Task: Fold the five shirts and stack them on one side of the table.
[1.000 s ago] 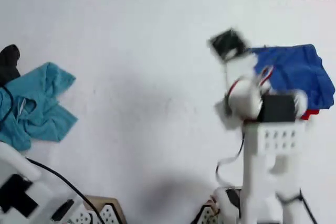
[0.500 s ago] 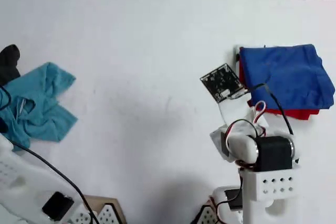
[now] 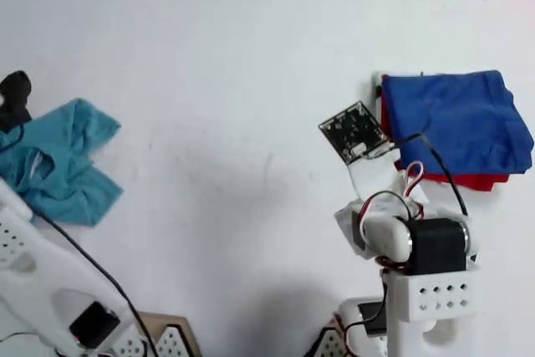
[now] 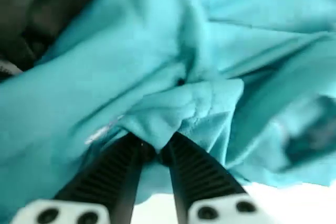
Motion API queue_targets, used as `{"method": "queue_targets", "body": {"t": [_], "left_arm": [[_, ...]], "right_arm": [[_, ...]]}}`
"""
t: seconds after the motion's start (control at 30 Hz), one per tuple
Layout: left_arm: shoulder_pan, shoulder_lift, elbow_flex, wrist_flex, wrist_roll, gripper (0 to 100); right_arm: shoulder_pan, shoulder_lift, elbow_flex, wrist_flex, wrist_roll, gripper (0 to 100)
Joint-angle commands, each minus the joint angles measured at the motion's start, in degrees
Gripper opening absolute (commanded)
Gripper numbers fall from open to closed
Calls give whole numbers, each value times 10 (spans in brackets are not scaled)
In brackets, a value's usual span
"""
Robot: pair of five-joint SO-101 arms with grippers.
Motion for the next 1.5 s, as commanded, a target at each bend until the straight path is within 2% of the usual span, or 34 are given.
{"method": "queue_targets", "body": {"t": [0.0,0.17,0.37,0.53,0.7,0.97,1.03,1.13,1.27,1.33,1.47], "left_arm": [[33,-44,-65,34,64,27],[74,-138,-12,35,79,27],[160,-334,136,35,116,27],[267,-514,269,33,115,27],[386,-644,353,33,115,27],[615,-759,388,33,115,27],[653,-774,393,33,117,27],[666,-775,413,32,118,27],[656,-751,508,32,114,31],[636,-732,563,22,113,72],[547,-709,621,-11,113,195]], "right_arm": [[2,-7,11,-34,4,216],[2,-7,88,-135,4,216],[2,-7,199,-262,4,216],[2,-7,226,-298,-1,216],[-1,-7,228,-304,-1,216],[2,-7,229,-304,-1,216],[2,-7,229,-304,-1,216],[2,-7,232,-304,-1,216],[2,-7,247,-304,3,216],[2,-7,252,-304,3,216],[2,-7,265,-309,1,216]]}}
